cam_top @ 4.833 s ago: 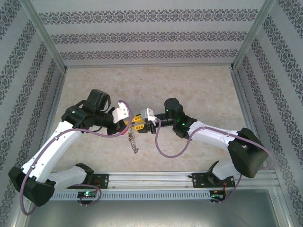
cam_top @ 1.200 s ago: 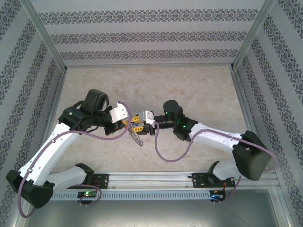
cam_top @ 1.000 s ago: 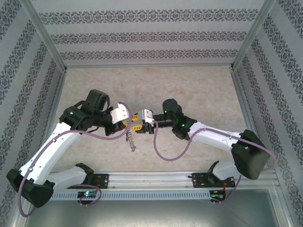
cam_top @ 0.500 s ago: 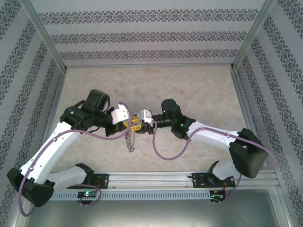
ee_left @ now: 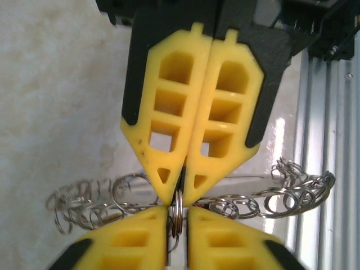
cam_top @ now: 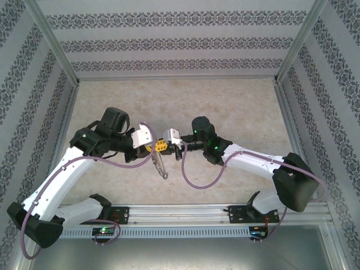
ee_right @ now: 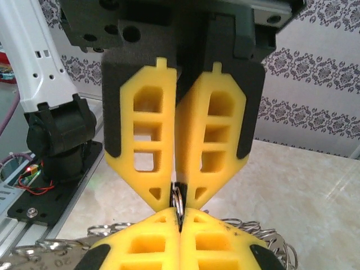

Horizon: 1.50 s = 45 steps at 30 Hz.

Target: Put the keys on the keyring

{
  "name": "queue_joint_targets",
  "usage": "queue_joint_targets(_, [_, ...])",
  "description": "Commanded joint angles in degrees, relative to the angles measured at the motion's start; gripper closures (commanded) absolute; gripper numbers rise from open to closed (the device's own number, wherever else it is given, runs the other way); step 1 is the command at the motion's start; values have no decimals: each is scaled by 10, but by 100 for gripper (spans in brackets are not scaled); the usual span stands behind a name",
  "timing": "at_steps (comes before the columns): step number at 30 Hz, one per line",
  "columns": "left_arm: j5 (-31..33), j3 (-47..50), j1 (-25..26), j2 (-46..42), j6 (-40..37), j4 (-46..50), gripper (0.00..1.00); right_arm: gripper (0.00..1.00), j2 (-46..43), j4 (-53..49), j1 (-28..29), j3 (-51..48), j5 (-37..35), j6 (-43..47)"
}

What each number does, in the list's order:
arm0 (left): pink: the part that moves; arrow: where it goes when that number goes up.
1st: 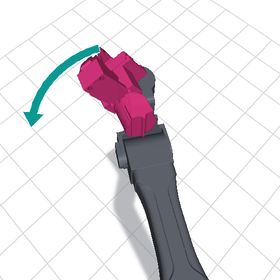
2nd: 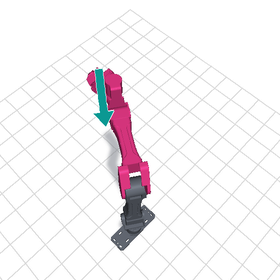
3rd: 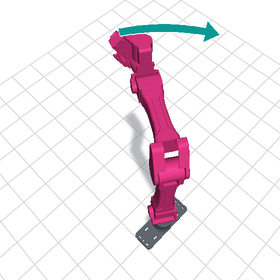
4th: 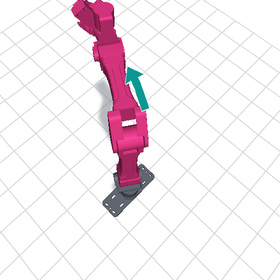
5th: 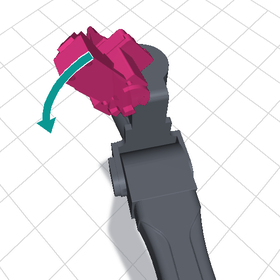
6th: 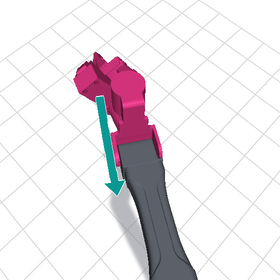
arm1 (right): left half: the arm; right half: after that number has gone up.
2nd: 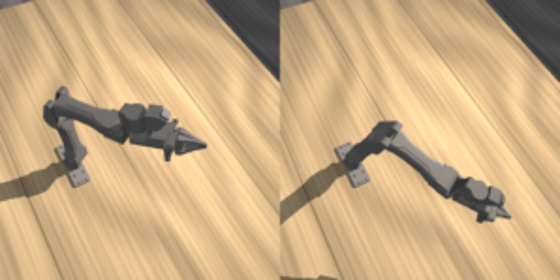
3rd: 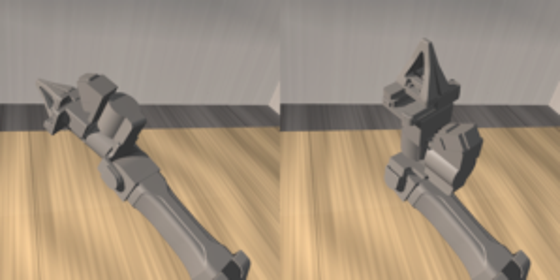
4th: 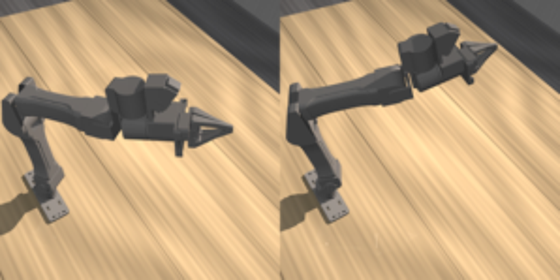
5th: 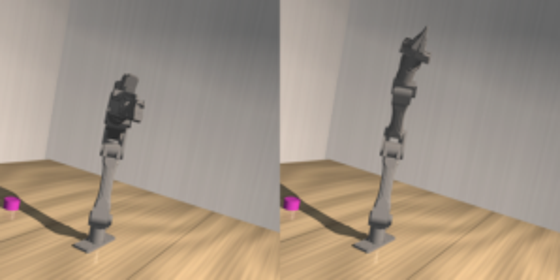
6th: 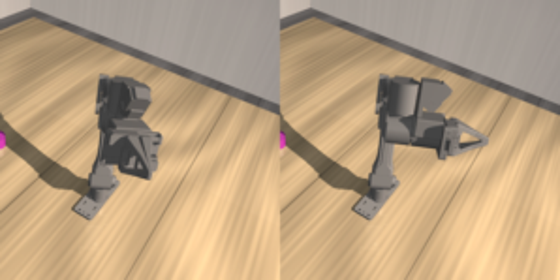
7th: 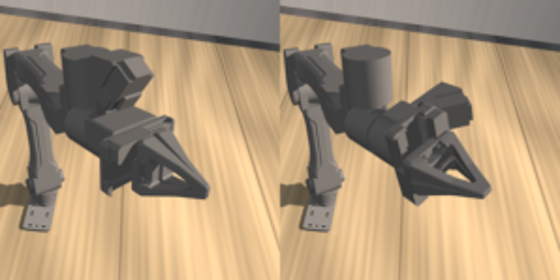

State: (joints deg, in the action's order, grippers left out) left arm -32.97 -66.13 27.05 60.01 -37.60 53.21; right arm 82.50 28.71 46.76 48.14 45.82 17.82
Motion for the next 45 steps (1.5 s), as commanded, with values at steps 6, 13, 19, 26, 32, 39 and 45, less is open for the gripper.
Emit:
queue_joint_targets(6, [15, 61, 5, -76, 42, -132, 72, 100, 0, 204, 3, -24, -15, -150])
queue_joint_targets(13, [41, 62, 5, -83, 45, -149, 80, 100, 17, 287, 6, -35, -20, -207])
queue_joint_targets(19, [54, 68, 5, -84, 56, -163, 100, 100, 27, 333, 16, -42, -39, -223])
queue_joint_targets(26, [66, 47, 5, -81, 21, -97, 100, 87, -27, 51, 20, -42, -51, 35])
queue_joint_targets(32, [84, 5, 6, -45, -23, -8, 100, 70, -52, -125, 23, -3, -54, 108])
queue_joint_targets(39, [60, -36, 18, -1, -31, 36, 100, 65, -33, -166, 22, 38, -70, 81])
queue_joint_targets(45, [47, -40, 24, 11, -41, 47, 100, 62, -29, -131, 9, 34, -43, 46])
